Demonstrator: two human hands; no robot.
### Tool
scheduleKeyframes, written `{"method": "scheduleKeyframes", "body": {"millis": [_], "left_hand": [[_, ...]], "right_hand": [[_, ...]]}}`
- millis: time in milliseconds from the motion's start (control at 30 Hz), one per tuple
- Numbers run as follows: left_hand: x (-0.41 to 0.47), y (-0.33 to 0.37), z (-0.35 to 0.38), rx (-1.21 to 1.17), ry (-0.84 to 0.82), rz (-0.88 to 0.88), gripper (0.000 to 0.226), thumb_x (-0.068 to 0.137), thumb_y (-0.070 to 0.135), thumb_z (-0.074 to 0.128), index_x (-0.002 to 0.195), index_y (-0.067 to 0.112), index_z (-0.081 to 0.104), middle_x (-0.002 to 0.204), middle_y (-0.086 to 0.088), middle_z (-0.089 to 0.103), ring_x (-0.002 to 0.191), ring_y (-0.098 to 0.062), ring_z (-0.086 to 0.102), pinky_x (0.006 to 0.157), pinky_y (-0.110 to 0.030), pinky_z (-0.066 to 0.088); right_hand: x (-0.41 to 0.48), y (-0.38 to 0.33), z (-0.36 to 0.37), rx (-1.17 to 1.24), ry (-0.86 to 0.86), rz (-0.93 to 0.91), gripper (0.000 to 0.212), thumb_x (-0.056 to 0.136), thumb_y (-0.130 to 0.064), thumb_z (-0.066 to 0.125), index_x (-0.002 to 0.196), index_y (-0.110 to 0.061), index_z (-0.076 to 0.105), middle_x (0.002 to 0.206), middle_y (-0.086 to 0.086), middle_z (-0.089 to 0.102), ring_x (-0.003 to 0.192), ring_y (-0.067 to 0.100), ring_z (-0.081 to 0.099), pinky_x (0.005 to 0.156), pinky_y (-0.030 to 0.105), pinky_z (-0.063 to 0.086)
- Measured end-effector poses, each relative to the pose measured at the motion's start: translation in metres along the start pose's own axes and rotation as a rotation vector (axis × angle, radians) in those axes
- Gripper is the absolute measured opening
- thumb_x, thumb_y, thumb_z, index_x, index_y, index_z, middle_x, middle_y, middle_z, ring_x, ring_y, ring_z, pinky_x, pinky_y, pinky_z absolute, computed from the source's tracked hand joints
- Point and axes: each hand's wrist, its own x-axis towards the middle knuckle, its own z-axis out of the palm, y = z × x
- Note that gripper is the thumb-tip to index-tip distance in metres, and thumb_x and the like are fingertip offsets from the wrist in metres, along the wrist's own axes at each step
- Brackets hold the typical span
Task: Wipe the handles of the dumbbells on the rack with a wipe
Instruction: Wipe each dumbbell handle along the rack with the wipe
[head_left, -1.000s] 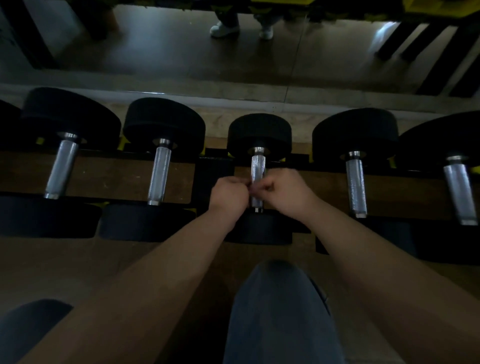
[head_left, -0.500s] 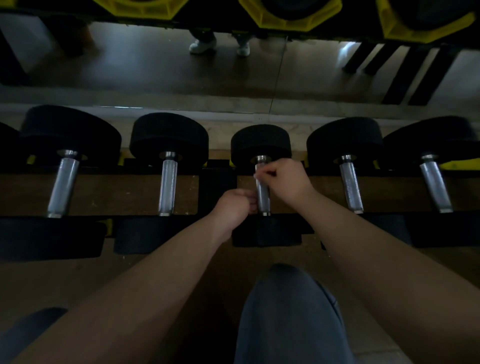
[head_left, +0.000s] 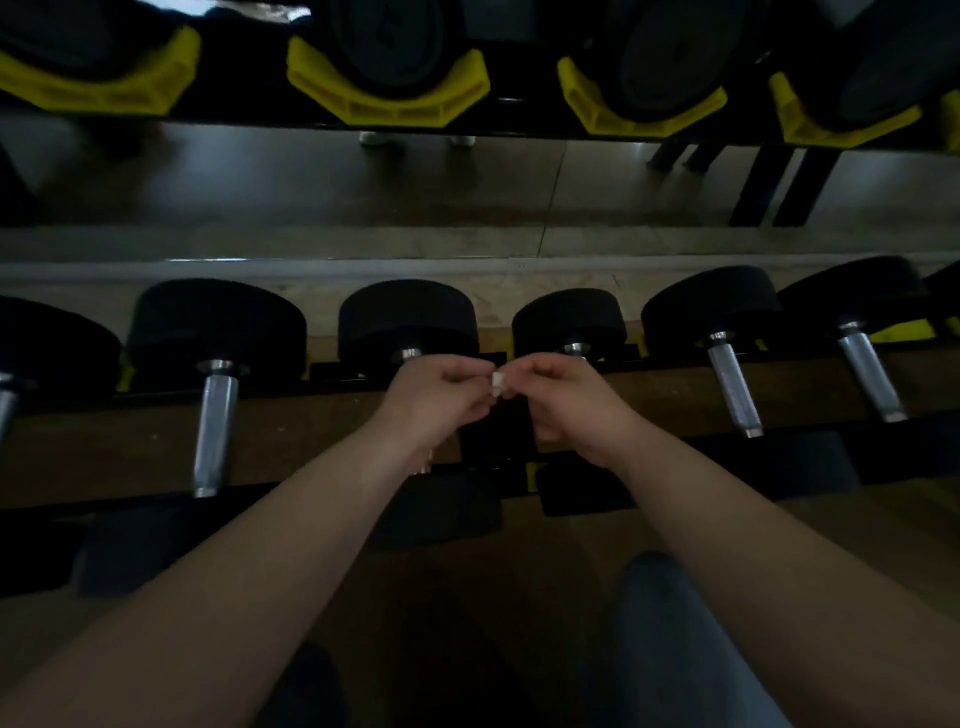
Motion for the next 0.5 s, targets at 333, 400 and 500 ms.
{"method": "scheduleKeyframes", "body": {"millis": [333, 400, 500], "left_hand": [[0.016, -0.019, -0.083, 0.015, 0.035, 0.006, 0.027, 0.084, 0.01, 0.079, 0.109, 0.012, 0.071, 0.101, -0.008, 0.074, 0.089, -0.015, 0.074, 0.073, -0.024, 0.06], [0.026, -0.024, -0.091, 0.08, 0.092, 0.001, 0.027, 0.083, 0.016, 0.079, 0.109, 0.018, 0.071, 0.1, -0.003, 0.075, 0.09, -0.016, 0.073, 0.072, -0.029, 0.061], [0.041, -0.034, -0.098, 0.107, 0.177, -0.062, 0.036, 0.081, 0.025, 0.081, 0.113, 0.023, 0.066, 0.106, -0.001, 0.073, 0.095, -0.019, 0.071, 0.07, -0.033, 0.059]], "right_hand": [[0.031, -0.015, 0.085, -0.147, 0.225, 0.048, 0.017, 0.089, -0.029, 0.076, 0.103, -0.02, 0.074, 0.085, -0.006, 0.069, 0.057, -0.005, 0.058, 0.052, 0.014, 0.042], [0.04, -0.016, 0.092, -0.223, 0.279, 0.047, 0.013, 0.086, -0.029, 0.077, 0.098, -0.024, 0.074, 0.09, -0.008, 0.071, 0.077, -0.001, 0.064, 0.067, 0.018, 0.047], [0.05, -0.009, 0.093, -0.343, 0.323, 0.029, 0.01, 0.088, -0.027, 0.075, 0.097, -0.027, 0.072, 0.092, -0.011, 0.071, 0.089, -0.001, 0.064, 0.074, 0.014, 0.047]]}}
